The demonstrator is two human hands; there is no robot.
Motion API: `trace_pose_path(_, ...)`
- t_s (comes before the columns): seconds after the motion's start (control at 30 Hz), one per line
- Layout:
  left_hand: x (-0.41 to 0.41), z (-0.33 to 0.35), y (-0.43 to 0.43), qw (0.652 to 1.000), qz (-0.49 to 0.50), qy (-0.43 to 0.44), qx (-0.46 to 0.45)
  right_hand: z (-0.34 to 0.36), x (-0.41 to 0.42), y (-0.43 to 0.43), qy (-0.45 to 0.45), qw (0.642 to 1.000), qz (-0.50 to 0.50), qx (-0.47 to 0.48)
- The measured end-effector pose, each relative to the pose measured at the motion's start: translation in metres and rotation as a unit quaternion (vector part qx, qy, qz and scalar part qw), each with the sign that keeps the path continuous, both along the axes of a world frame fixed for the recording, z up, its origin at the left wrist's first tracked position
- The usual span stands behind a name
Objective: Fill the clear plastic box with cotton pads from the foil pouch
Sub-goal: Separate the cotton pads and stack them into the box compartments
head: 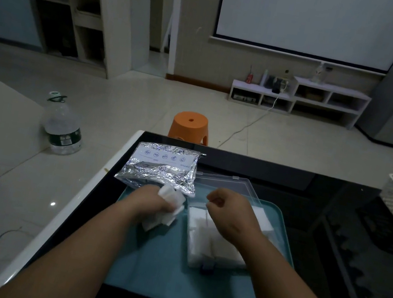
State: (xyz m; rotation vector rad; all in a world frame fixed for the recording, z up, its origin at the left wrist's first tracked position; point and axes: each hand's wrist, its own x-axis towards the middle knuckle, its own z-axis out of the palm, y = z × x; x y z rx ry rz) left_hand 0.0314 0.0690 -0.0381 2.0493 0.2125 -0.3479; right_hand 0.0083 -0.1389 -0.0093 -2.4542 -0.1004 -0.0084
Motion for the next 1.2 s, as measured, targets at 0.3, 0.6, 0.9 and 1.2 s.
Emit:
trace_pose_path(0.3,0.001,0.017,-0.032,0.952,0.09,0.002,-0.291,-0.002,-0.003,-0.011,0.02,0.999,-0.006,0.041)
trace_pose_path(0.6,-0.009,0.027,-0.048,0.857,0.182,0.084,-0.474,0.005,-0.02,0.002,0.085,0.962,0.0,0.258)
trace_pose_path(0.9,-0.019,0.03,-0.06,0.846,0.167,0.101,-0.495,0.009,-0.024,0.005,0.101,0.945,-0.034,0.309)
trace_pose_path(1.2,-0.006,0.025,-0.066,0.872,0.196,0.048,-0.445,0.02,-0.009,-0.012,0.084,0.951,-0.063,0.292)
